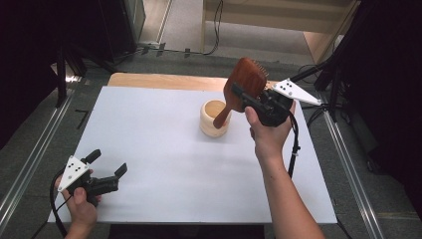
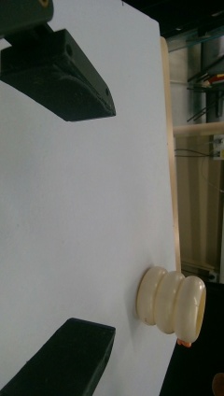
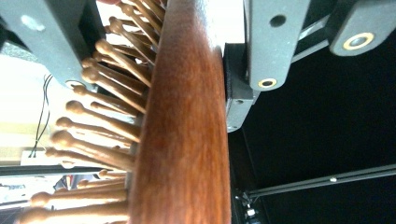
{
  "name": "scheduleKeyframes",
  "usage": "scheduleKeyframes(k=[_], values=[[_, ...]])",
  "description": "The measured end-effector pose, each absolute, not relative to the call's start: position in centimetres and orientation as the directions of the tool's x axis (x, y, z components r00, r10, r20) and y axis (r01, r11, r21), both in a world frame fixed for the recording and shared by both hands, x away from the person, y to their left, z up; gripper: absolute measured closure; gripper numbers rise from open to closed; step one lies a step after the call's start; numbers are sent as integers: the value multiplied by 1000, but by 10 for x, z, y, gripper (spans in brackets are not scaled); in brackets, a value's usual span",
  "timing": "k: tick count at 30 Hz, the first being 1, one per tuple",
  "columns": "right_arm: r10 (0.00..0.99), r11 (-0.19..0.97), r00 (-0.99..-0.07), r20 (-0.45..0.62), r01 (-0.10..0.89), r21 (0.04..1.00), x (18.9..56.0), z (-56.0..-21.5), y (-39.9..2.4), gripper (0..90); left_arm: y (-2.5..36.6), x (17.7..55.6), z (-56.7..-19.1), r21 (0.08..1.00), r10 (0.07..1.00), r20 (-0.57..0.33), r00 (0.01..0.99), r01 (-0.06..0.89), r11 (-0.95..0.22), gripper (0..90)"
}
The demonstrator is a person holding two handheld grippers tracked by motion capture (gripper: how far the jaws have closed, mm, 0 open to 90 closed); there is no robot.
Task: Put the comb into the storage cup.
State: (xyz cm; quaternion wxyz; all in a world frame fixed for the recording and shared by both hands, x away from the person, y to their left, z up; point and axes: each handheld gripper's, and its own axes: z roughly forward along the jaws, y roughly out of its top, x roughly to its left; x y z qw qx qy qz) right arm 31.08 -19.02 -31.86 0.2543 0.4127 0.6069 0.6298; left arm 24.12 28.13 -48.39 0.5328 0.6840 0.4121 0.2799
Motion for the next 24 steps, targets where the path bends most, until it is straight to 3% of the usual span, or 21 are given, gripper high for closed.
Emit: scheduleKeyframes(k=[24], values=[[842,-128,-503,195,166,978,335,-305,-185,528,282,241,-484,960,860,-56,507,265,-94,2]])
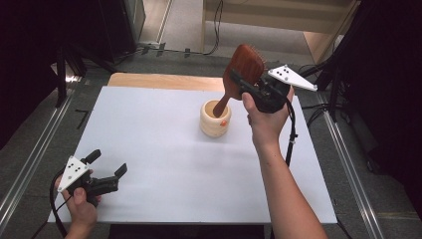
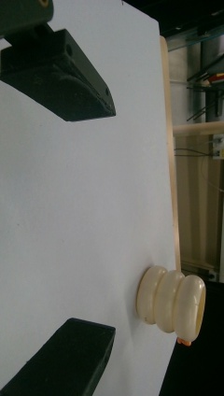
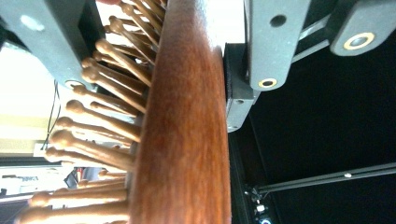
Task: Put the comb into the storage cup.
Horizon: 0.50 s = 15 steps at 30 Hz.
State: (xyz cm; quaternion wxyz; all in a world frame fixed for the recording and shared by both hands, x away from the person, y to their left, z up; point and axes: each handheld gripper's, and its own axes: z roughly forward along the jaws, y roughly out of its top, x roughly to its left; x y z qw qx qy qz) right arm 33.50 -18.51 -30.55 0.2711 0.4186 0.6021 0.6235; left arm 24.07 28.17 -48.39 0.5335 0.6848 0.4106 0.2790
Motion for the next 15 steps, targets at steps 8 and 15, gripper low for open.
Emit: scheduleKeyframes(k=[8,15], values=[[853,-126,-481,201,184,975,348,-315,-184,528,282,241,-484,960,859,-59,508,266,-92,2],[865,-116,-459,200,206,972,359,-329,-183,527,282,241,-484,960,861,-63,505,266,-86,2]])
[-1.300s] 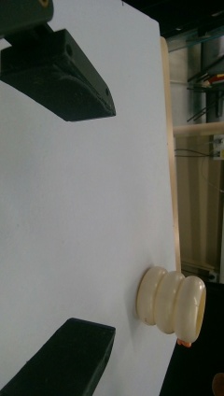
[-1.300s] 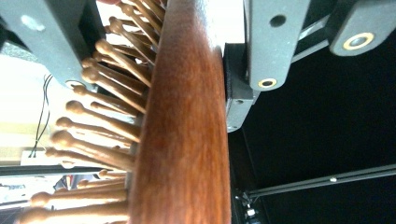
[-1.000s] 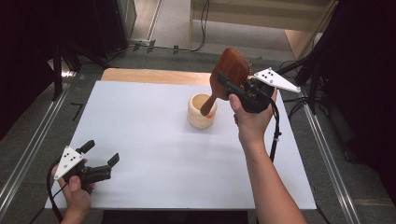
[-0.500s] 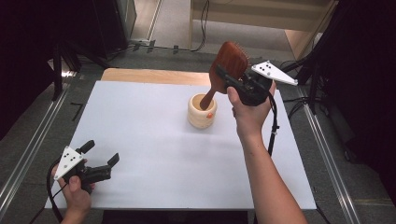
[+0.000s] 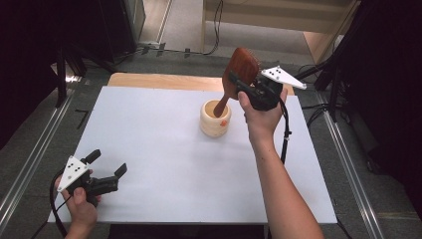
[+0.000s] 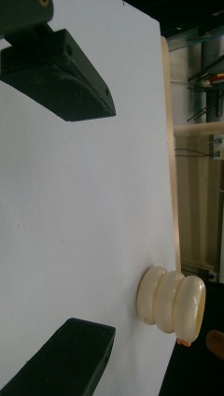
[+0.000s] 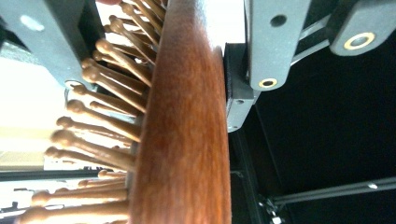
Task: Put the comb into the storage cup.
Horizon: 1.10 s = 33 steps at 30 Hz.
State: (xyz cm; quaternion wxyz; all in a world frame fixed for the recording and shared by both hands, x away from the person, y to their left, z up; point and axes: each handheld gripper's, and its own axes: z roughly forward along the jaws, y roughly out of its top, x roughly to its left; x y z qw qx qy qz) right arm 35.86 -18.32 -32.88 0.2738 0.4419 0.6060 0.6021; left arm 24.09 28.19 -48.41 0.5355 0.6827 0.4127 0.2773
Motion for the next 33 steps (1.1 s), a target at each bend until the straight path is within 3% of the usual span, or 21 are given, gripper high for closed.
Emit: scheduleKeyframes(k=[33], values=[[875,-122,-426,231,268,956,388,-375,-173,523,282,240,-484,960,857,-63,511,267,-89,2]])
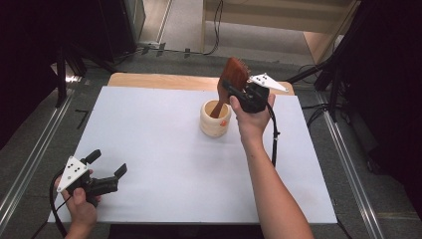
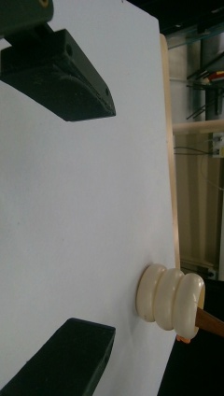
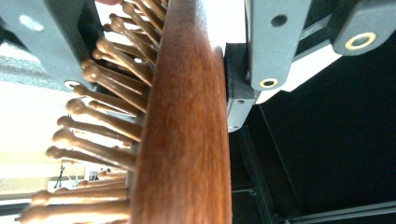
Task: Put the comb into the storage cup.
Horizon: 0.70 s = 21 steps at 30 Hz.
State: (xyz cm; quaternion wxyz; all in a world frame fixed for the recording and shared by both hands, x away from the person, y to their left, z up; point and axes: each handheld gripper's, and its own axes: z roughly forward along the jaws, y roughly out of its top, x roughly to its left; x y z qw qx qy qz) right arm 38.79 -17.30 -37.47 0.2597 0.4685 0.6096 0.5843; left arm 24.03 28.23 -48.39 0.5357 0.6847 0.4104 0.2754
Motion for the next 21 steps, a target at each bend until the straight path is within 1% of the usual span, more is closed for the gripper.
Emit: scheduleKeyframes(k=[21], values=[[878,-152,-392,274,314,937,396,-407,-165,520,282,240,-484,961,856,-59,513,263,-91,2]])
